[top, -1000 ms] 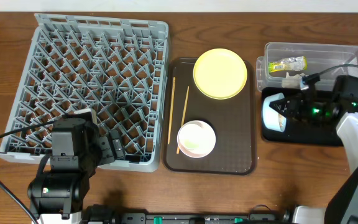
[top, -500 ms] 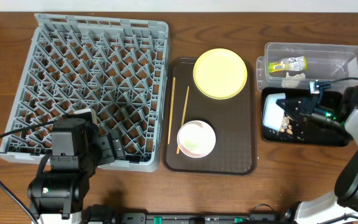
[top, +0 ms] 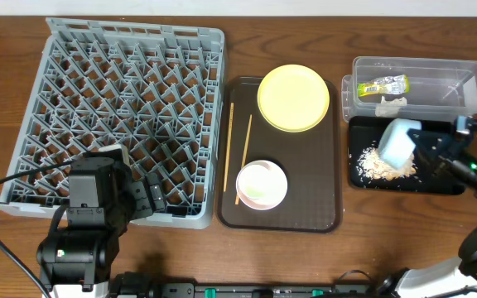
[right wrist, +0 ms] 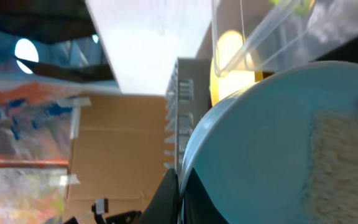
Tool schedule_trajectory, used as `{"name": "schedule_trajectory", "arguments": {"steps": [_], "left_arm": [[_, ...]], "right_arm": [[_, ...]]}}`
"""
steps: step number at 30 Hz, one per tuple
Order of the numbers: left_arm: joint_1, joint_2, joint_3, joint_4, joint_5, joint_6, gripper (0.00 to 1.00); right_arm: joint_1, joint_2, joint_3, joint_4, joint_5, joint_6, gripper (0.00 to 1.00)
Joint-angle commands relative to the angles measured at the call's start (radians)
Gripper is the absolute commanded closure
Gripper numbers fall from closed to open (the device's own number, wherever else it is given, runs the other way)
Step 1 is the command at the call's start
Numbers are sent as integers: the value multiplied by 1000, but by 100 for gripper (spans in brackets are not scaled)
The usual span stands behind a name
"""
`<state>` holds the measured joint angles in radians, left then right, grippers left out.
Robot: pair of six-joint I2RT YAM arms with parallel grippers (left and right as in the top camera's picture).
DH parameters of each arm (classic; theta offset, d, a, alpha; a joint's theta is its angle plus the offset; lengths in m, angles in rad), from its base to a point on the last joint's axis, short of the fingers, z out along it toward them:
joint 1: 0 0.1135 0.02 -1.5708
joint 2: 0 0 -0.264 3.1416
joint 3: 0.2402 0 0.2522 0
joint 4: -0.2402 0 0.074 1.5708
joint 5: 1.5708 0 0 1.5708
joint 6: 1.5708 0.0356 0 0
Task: Sort waste into correct bins and load items into the dishwasher
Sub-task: 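Tip the blue bowl over the black tray to dump the rice, then carry the blue bowl left and set it on the yellow plate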
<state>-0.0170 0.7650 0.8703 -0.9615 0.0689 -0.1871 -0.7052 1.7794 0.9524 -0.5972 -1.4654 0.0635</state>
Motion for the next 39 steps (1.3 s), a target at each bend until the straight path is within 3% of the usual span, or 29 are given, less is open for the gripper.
{"name": "schedule_trajectory", "arguments": {"steps": [1,11,23,33,35,39], "left_arm": [[-1,-2,19,0,-1,-12,7],[-1,-2,19,0,-1,-12,7],[-1,-2,19,0,-1,-12,7],[-1,-2,19,-6,-2,-12,7],[-1,-2,19,-6,-2,-12,7],[-1,-2,19,-6,-1,-12,6]], "right_arm": [[-65,6,-5,11,-94,-15,99],[-112,6,-5,40,-94,33,99],[153,3,-5,5,-95,32,99],[201,-75,-4,86,-90,28,99],[234,-121,-4,113,-56,30,99],[358,-250,9,108,246,52,99]]}}
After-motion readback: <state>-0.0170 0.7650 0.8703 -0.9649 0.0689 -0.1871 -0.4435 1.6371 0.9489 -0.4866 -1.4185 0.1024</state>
